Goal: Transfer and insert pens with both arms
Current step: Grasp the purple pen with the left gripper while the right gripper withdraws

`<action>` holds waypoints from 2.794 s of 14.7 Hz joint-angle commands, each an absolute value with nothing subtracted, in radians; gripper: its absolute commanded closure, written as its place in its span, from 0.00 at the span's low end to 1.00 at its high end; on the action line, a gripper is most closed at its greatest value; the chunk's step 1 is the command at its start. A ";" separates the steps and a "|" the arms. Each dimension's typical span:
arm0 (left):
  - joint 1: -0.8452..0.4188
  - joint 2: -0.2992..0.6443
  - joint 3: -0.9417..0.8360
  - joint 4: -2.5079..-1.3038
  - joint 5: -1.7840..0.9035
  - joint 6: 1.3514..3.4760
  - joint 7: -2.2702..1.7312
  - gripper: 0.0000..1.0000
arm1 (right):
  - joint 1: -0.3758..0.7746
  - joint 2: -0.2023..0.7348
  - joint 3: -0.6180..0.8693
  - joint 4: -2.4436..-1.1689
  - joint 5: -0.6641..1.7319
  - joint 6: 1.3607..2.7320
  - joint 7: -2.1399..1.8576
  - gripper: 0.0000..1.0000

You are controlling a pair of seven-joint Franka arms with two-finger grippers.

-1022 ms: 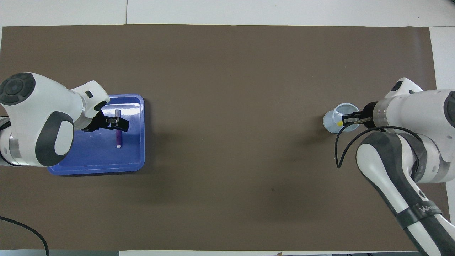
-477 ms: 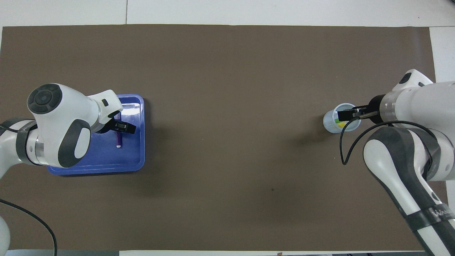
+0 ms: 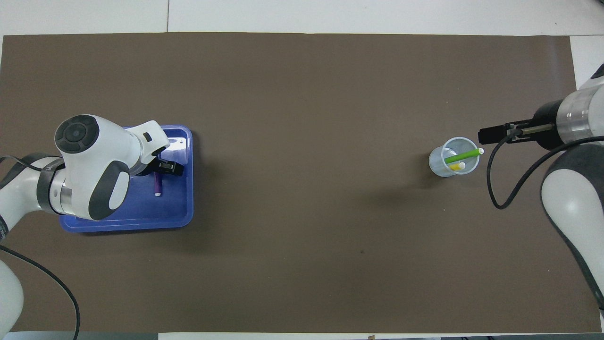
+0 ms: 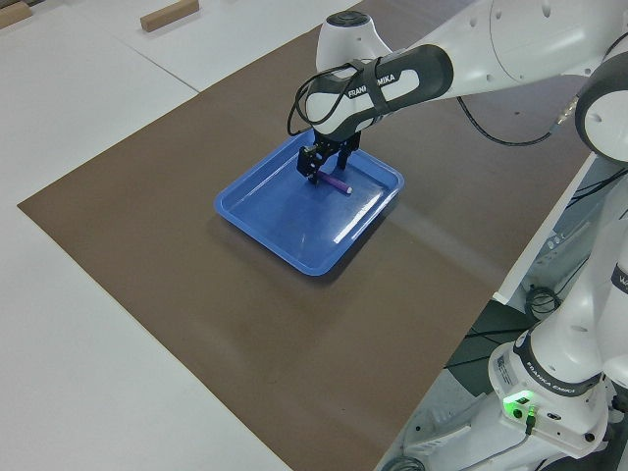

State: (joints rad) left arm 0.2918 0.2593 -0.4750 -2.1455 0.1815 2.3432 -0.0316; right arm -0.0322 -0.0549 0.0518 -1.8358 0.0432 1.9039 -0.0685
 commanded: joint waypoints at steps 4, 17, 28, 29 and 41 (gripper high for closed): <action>0.298 0.282 -0.466 -2.141 0.228 2.364 -0.057 0.85 | -0.031 -0.020 0.063 -1.642 -0.034 1.694 0.035 0.00; 0.302 0.304 -0.463 -2.071 0.239 2.303 -0.055 0.00 | -0.029 -0.025 0.064 -1.608 -0.032 1.608 0.052 0.00; 0.302 0.307 -0.463 -2.057 0.239 2.293 -0.055 1.00 | -0.029 -0.031 0.064 -1.621 -0.029 1.609 0.052 0.00; 0.304 0.307 -0.463 -2.056 0.239 2.293 -0.055 1.00 | -0.029 -0.031 0.064 -1.623 -0.029 1.609 0.052 0.00; 0.318 0.324 -0.465 -1.841 0.108 1.990 -0.055 1.00 | -0.031 -0.032 0.064 -1.623 0.006 1.592 0.052 0.00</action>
State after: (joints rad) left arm 0.3176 0.3083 -0.4623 -1.9161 0.1630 2.0823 -0.0415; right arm -0.0279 -0.0307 0.0599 -1.6241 -0.0137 1.6077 0.0290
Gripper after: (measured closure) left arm 0.833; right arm 0.000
